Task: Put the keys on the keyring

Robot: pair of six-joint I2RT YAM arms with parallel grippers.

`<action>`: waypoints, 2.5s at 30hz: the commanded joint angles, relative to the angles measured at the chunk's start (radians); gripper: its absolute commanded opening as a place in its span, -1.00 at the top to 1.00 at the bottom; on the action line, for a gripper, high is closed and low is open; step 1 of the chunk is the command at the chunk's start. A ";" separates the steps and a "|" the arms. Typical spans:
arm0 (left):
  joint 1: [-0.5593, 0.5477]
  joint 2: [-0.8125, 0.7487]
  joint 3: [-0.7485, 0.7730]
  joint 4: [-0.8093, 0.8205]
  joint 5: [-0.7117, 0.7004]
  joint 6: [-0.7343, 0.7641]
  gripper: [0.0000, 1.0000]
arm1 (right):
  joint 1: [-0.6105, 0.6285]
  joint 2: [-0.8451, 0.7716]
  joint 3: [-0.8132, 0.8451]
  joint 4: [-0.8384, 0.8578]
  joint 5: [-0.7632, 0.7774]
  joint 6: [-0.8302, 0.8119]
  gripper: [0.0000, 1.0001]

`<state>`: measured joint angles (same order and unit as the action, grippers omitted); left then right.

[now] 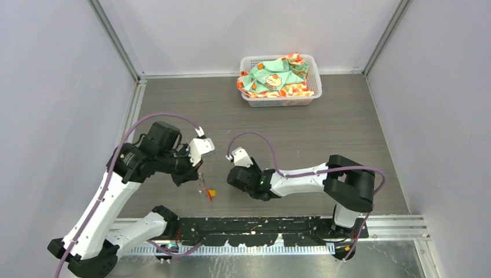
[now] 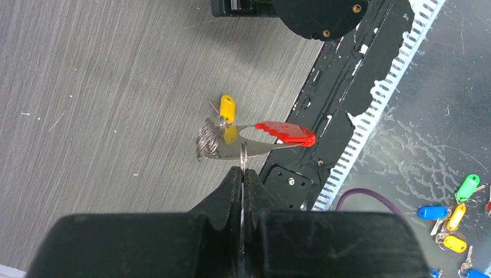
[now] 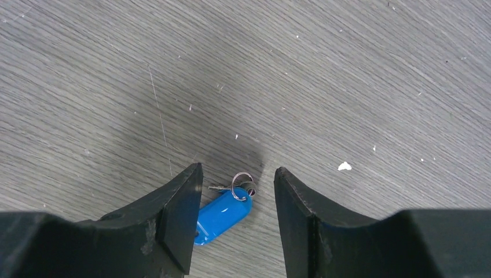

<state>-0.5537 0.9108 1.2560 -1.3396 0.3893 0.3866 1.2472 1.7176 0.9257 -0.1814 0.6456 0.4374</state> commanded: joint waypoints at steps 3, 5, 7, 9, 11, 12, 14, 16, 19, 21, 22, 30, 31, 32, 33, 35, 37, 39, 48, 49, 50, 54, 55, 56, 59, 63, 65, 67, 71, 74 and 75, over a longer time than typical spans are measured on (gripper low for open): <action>0.006 0.005 0.033 -0.001 0.030 0.017 0.99 | -0.006 0.014 0.009 0.007 -0.018 0.042 0.09; 0.006 0.008 0.040 -0.003 0.033 0.015 0.99 | -0.007 0.014 0.002 0.004 -0.016 0.051 0.12; 0.006 0.012 0.045 -0.003 0.035 0.015 0.99 | -0.010 0.007 -0.008 0.002 -0.008 0.064 0.14; 0.006 0.015 0.049 -0.003 0.038 0.014 1.00 | -0.013 0.000 -0.019 0.002 -0.003 0.070 0.16; 0.006 0.019 0.050 -0.001 0.040 0.012 0.99 | -0.017 -0.002 -0.025 -0.002 -0.004 0.075 0.17; 0.006 0.022 0.052 -0.001 0.041 0.013 0.99 | -0.019 -0.003 -0.027 -0.003 -0.006 0.076 0.19; 0.006 0.024 0.052 -0.001 0.042 0.014 0.99 | -0.019 -0.003 -0.032 -0.007 -0.012 0.080 0.25; 0.006 0.026 0.055 -0.003 0.040 0.012 0.99 | -0.020 -0.012 -0.040 -0.004 -0.016 0.085 0.28; 0.006 0.028 0.058 -0.001 0.041 0.010 0.99 | -0.019 -0.032 -0.060 0.003 -0.012 0.093 0.32; 0.007 0.029 0.059 -0.001 0.042 0.009 0.99 | -0.021 -0.046 -0.075 0.007 -0.012 0.098 0.34; 0.008 0.031 0.060 -0.001 0.042 0.010 1.00 | -0.021 -0.054 -0.080 0.011 -0.011 0.101 0.34; 0.009 0.039 0.066 -0.003 0.049 0.010 1.00 | -0.037 -0.111 -0.135 0.052 -0.034 0.122 0.47; 0.009 0.039 0.066 -0.004 0.049 0.011 0.99 | -0.042 -0.119 -0.144 0.060 -0.045 0.126 0.51; 0.009 0.038 0.066 -0.005 0.047 0.012 0.99 | -0.048 -0.126 -0.151 0.067 -0.053 0.128 0.54; 0.009 0.037 0.067 -0.007 0.047 0.012 1.00 | -0.052 -0.132 -0.157 0.073 -0.060 0.132 0.56; 0.009 0.036 0.069 -0.009 0.047 0.014 0.99 | -0.057 -0.145 -0.171 0.086 -0.074 0.136 0.68; 0.009 0.036 0.070 -0.011 0.047 0.013 0.99 | -0.062 -0.159 -0.185 0.103 -0.089 0.142 0.83; 0.009 0.036 0.072 -0.012 0.048 0.015 0.99 | -0.066 -0.175 -0.201 0.127 -0.105 0.146 0.94; 0.008 0.046 0.056 -0.046 0.068 0.019 0.99 | -0.070 -0.261 -0.217 0.249 -0.324 0.061 0.98; 0.008 0.048 0.055 -0.052 0.072 0.020 0.99 | -0.073 -0.264 -0.222 0.280 -0.363 0.053 0.98; 0.008 0.048 0.055 -0.057 0.072 0.022 0.99 | -0.074 -0.263 -0.225 0.292 -0.381 0.053 0.97; 0.008 0.041 0.061 -0.050 0.063 0.021 0.99 | -0.083 -0.209 -0.223 0.322 -0.415 0.052 0.98; 0.008 0.040 0.062 -0.049 0.065 0.020 0.99 | -0.085 -0.191 -0.217 0.325 -0.414 0.050 0.98; 0.008 0.040 0.064 -0.050 0.064 0.020 1.00 | -0.087 -0.174 -0.211 0.326 -0.415 0.050 0.98; 0.008 0.043 0.071 -0.054 0.061 0.021 0.99 | -0.090 -0.136 -0.201 0.347 -0.407 0.042 0.98; 0.008 0.043 0.078 -0.052 0.059 0.021 0.99 | -0.091 -0.090 -0.178 0.349 -0.371 0.029 0.98; 0.008 0.043 0.081 -0.051 0.060 0.022 0.99 | -0.091 -0.073 -0.159 0.333 -0.367 0.017 0.98; 0.008 0.042 0.083 -0.052 0.058 0.021 1.00 | -0.089 -0.075 -0.156 0.328 -0.367 0.009 0.91; 0.008 0.039 0.083 -0.052 0.059 0.022 0.99 | -0.090 -0.113 -0.154 0.312 -0.357 0.008 0.73; 0.008 0.037 0.083 -0.052 0.059 0.022 0.99 | -0.091 -0.144 -0.145 0.280 -0.355 -0.003 0.59; 0.008 0.036 0.083 -0.052 0.057 0.023 0.99 | -0.090 -0.156 -0.146 0.274 -0.360 -0.006 0.54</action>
<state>-0.5495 0.9623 1.3025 -1.3918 0.4236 0.4011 1.1580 1.6314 0.7437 0.1104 0.2634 0.4545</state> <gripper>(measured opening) 0.012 0.194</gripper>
